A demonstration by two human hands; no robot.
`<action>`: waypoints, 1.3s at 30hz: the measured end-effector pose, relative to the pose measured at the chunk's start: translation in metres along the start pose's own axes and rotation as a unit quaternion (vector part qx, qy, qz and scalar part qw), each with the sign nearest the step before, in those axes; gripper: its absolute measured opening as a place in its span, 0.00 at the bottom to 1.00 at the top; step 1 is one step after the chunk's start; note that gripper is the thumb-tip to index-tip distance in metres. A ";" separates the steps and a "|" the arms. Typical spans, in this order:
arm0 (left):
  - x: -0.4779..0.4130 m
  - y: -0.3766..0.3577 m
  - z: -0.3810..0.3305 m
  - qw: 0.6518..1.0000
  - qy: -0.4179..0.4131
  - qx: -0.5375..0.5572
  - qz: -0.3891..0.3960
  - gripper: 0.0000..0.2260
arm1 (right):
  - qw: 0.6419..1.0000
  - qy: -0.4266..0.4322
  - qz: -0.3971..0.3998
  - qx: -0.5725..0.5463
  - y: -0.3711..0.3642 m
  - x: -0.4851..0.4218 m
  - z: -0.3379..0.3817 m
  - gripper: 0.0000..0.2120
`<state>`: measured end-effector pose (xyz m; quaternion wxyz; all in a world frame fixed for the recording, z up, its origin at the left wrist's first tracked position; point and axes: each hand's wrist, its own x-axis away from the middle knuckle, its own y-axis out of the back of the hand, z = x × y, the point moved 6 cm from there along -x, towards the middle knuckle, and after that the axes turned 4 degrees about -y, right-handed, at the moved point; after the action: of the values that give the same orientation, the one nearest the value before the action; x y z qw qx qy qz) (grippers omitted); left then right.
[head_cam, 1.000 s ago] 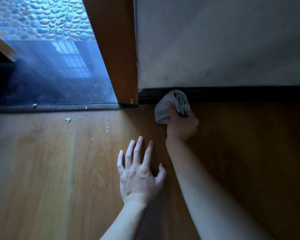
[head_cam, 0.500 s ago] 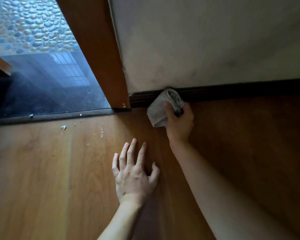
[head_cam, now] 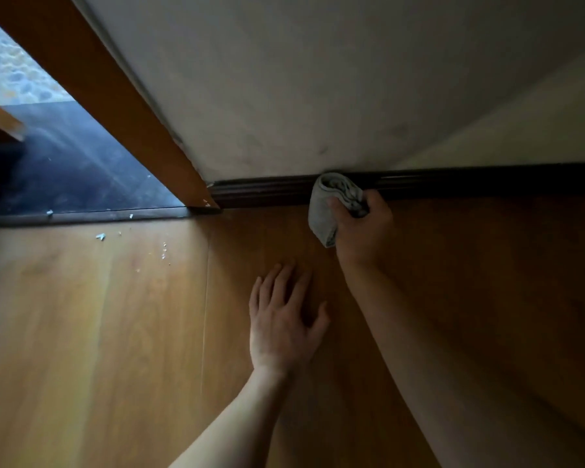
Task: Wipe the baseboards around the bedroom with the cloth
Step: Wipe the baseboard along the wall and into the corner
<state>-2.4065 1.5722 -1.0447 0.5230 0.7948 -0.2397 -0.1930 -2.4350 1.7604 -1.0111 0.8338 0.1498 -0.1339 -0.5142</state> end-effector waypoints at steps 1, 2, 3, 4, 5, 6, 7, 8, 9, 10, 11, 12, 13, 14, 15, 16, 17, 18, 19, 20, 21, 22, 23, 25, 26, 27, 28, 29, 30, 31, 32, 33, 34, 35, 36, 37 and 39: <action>0.000 -0.001 0.000 1.000 0.000 -0.005 0.001 0.27 | 1.000 -0.005 0.009 0.004 -0.002 -0.001 -0.003 0.14; 0.000 -0.002 0.001 1.000 0.002 -0.010 0.001 0.27 | 1.000 -0.009 0.017 0.003 -0.006 0.000 -0.003 0.14; 0.001 -0.003 0.002 1.000 0.003 -0.016 0.003 0.27 | 1.000 -0.012 0.027 -0.001 -0.012 0.002 0.000 0.13; 0.001 -0.003 0.001 1.000 0.002 -0.020 0.003 0.28 | 0.999 -0.011 0.039 -0.007 -0.017 0.005 0.002 0.13; 0.001 -0.004 0.001 1.000 -0.002 -0.024 0.001 0.28 | 0.999 -0.012 0.048 -0.013 -0.020 0.007 0.004 0.13; 0.001 -0.004 0.001 1.000 -0.004 -0.024 -0.002 0.28 | 0.999 -0.013 0.049 -0.020 -0.020 0.008 0.004 0.13; 0.001 -0.003 0.002 1.000 -0.002 -0.022 -0.007 0.27 | 0.999 -0.015 0.041 -0.024 -0.017 0.007 0.004 0.13; 0.001 -0.003 0.002 1.000 0.001 -0.020 -0.010 0.27 | 0.999 -0.020 0.029 -0.026 -0.011 0.003 0.002 0.12; 0.000 -0.003 0.002 1.000 0.002 -0.020 -0.011 0.27 | 0.999 -0.029 0.017 -0.029 -0.003 -0.002 -0.003 0.11; 0.000 -0.003 0.001 1.000 0.002 -0.020 -0.011 0.27 | 0.999 -0.040 0.008 -0.033 0.006 -0.008 -0.008 0.11; 0.000 -0.004 0.001 1.000 0.002 -0.022 -0.011 0.27 | 0.998 -0.048 0.001 -0.038 0.013 -0.013 -0.011 0.11; 0.000 -0.004 0.001 1.000 0.002 -0.024 -0.012 0.27 | 0.998 -0.051 -0.007 -0.040 0.018 -0.015 -0.013 0.11; 0.000 -0.004 0.001 1.000 0.001 -0.027 -0.013 0.27 | 0.998 -0.050 -0.014 -0.041 0.019 -0.015 -0.013 0.11; 0.001 -0.005 0.001 0.999 0.001 -0.031 -0.015 0.27 | 0.998 -0.048 -0.017 -0.046 0.017 -0.013 -0.012 0.11; 0.001 -0.004 0.001 0.999 0.001 -0.032 -0.016 0.27 | 0.998 -0.046 -0.011 -0.049 0.012 -0.010 -0.009 0.12; 0.000 -0.004 0.001 0.999 0.001 -0.032 -0.016 0.27 | 0.998 -0.040 0.004 -0.051 0.005 -0.006 -0.005 0.11; 0.000 -0.005 0.001 0.999 0.000 -0.032 -0.014 0.27 | 0.998 -0.033 0.022 -0.050 -0.002 -0.003 -0.003 0.11; 0.000 -0.005 0.001 0.999 0.000 -0.032 -0.011 0.27 | 0.998 -0.030 0.037 -0.052 -0.007 -0.002 -0.002 0.11; 0.000 -0.005 0.002 0.999 0.001 -0.035 -0.010 0.27 | 0.997 -0.032 0.042 -0.059 -0.007 -0.003 -0.002 0.11; 0.000 -0.006 0.002 0.999 0.001 -0.037 -0.010 0.27 | 0.996 -0.039 0.038 -0.068 -0.004 -0.006 -0.005 0.11; 0.000 -0.006 0.002 0.999 0.001 -0.037 -0.011 0.27 | 0.996 -0.045 0.025 -0.072 0.003 -0.010 -0.009 0.11; 0.001 -0.006 0.002 0.999 0.001 -0.037 -0.013 0.27 | 0.996 -0.048 0.008 -0.072 0.012 -0.014 -0.012 0.11; 0.001 -0.005 0.002 0.999 0.000 -0.037 -0.015 0.27 | 0.996 -0.045 -0.007 -0.072 0.020 -0.018 -0.014 0.11; 0.002 -0.005 0.002 0.999 -0.002 -0.038 -0.018 0.27 | 0.997 -0.033 -0.020 -0.069 0.026 -0.020 -0.014 0.11; 0.001 -0.005 0.002 0.999 -0.001 -0.039 -0.019 0.27 | 0.998 -0.026 -0.017 -0.063 0.022 -0.019 -0.012 0.11; 0.001 -0.005 0.002 0.999 0.001 -0.039 -0.019 0.28 | 0.998 -0.018 -0.007 -0.054 0.017 -0.017 -0.010 0.12; 0.001 -0.005 0.001 0.999 0.003 -0.039 -0.020 0.28 | 0.999 -0.012 0.008 -0.047 0.011 -0.015 -0.008 0.12; 0.001 -0.005 0.000 0.999 0.004 -0.039 -0.021 0.28 | 0.999 -0.008 0.023 -0.043 0.006 -0.012 -0.006 0.13; 0.001 -0.004 -0.001 0.999 0.005 -0.039 -0.021 0.28 | 0.999 -0.008 0.035 -0.041 0.003 -0.012 -0.005 0.13; 0.001 -0.003 -0.001 0.999 0.006 -0.039 -0.019 0.28 | 0.998 -0.010 0.043 -0.040 0.002 -0.012 -0.005 0.13; 0.000 -0.003 -0.001 0.999 0.005 -0.038 -0.017 0.28 | 0.998 -0.016 0.044 -0.040 0.005 -0.016 -0.007 0.13; 0.000 -0.003 -0.001 0.999 0.006 -0.037 -0.015 0.28 | 0.998 -0.021 0.044 -0.041 0.008 -0.018 -0.008 0.12; 0.000 -0.003 0.000 0.999 0.007 -0.037 -0.012 0.28 | 0.998 -0.027 0.039 -0.042 0.013 -0.021 -0.011 0.13; 0.001 -0.003 0.000 0.999 0.008 -0.039 -0.008 0.28 | 0.998 -0.034 0.029 -0.044 0.020 -0.025 -0.014 0.13; 0.001 -0.004 0.000 0.999 0.010 -0.041 -0.003 0.28 | 0.998 -0.041 0.017 -0.048 0.027 -0.028 -0.017 0.13; 0.001 -0.005 0.001 0.999 0.011 -0.045 0.001 0.28 | 0.997 -0.044 0.004 -0.056 0.034 -0.030 -0.020 0.12; 0.001 -0.006 0.000 0.999 0.011 -0.049 0.003 0.28 | 0.997 -0.043 -0.016 -0.067 0.040 -0.032 -0.022 0.11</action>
<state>-2.4050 1.5737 -1.0499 0.5643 0.7698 -0.2265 -0.1942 -2.4076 1.8087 -1.0180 0.8274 0.0739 -0.1325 -0.5408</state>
